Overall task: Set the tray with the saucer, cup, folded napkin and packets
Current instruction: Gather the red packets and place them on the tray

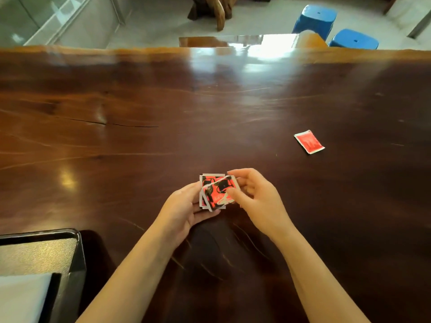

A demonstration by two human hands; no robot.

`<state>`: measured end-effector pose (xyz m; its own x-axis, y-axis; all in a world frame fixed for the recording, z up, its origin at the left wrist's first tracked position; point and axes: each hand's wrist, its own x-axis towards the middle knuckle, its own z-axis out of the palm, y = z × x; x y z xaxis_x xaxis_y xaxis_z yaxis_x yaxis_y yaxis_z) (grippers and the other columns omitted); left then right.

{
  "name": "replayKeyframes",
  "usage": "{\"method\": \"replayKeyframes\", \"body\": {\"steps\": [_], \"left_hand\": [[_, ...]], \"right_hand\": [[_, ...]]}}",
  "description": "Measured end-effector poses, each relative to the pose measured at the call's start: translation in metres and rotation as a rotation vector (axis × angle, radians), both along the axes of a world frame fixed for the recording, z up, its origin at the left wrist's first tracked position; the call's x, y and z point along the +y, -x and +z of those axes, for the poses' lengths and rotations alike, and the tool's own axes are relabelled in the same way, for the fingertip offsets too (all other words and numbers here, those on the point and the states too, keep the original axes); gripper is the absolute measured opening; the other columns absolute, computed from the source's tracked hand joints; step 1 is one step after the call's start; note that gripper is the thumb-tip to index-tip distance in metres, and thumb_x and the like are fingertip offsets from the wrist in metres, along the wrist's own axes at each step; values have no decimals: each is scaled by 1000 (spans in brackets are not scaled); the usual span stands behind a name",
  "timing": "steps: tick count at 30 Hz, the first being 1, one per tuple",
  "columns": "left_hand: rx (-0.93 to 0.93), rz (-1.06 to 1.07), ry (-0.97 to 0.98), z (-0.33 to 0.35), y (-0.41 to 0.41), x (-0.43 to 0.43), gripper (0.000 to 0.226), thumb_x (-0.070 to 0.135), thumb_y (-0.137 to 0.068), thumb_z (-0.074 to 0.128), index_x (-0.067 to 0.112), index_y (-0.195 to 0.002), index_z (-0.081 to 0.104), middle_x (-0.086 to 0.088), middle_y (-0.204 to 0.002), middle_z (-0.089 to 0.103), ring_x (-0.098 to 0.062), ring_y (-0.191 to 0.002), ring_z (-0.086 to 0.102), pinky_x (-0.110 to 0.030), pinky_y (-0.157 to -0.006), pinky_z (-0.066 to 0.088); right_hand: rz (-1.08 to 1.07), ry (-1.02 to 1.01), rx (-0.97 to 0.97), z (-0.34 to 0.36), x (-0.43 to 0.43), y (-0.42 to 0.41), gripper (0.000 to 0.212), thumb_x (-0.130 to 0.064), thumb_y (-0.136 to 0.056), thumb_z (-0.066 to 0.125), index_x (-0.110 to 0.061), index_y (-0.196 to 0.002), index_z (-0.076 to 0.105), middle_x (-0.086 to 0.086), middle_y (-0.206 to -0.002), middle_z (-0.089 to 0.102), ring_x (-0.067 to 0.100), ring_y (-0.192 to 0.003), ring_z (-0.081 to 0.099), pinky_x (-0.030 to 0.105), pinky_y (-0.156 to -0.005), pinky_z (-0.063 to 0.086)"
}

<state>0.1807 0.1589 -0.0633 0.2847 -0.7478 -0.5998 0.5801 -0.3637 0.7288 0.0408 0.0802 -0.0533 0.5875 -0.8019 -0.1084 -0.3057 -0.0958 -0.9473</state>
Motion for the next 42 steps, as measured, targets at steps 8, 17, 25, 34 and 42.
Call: {"method": "replayKeyframes", "body": {"steps": [8, 17, 25, 34, 42], "left_hand": [[-53, -260, -5, -7, 2, 2, 22, 27, -92, 54, 17, -102, 71, -7, -99, 75, -21, -90, 71, -30, -71, 59], [35, -177, -54, -15, -2, -1, 23, 14, -89, 58, 5, -107, 67, -15, -100, 74, -25, -91, 71, -29, -65, 59], [-80, -154, -107, -18, 7, -4, 29, 19, -89, 58, 8, -116, 62, -11, -106, 72, -24, -98, 69, -34, -78, 60], [-33, -136, -114, -12, 4, -3, 21, 17, -88, 60, 8, -106, 67, -9, -95, 76, -20, -88, 72, -26, -64, 59], [-21, -108, 28, 8, 24, 19, 23, 16, -93, 53, 9, -109, 68, -9, -92, 74, -18, -80, 71, -30, -63, 58]], "right_hand": [[239, 439, 286, -5, -20, -6, 43, -7, -92, 51, -22, -132, 51, -3, -106, 47, 0, -84, 43, 5, -71, 36], [-343, 541, 590, -22, -106, 23, 43, -26, -91, 53, -9, -130, 48, 17, -125, 53, 37, -116, 42, 42, -97, 33], [-422, 578, 1050, -36, -170, 64, 45, -35, -93, 49, 4, -114, 56, 21, -122, 47, 37, -115, 39, 46, -94, 35], [-619, 19, 267, -19, -121, 44, 34, -7, -73, 70, -8, -104, 56, 13, -102, 62, 23, -84, 59, 33, -72, 45], [-96, 227, -66, 6, 3, 27, 36, 10, -77, 61, -23, -88, 73, -9, -96, 66, -1, -92, 61, 12, -79, 48]]}}
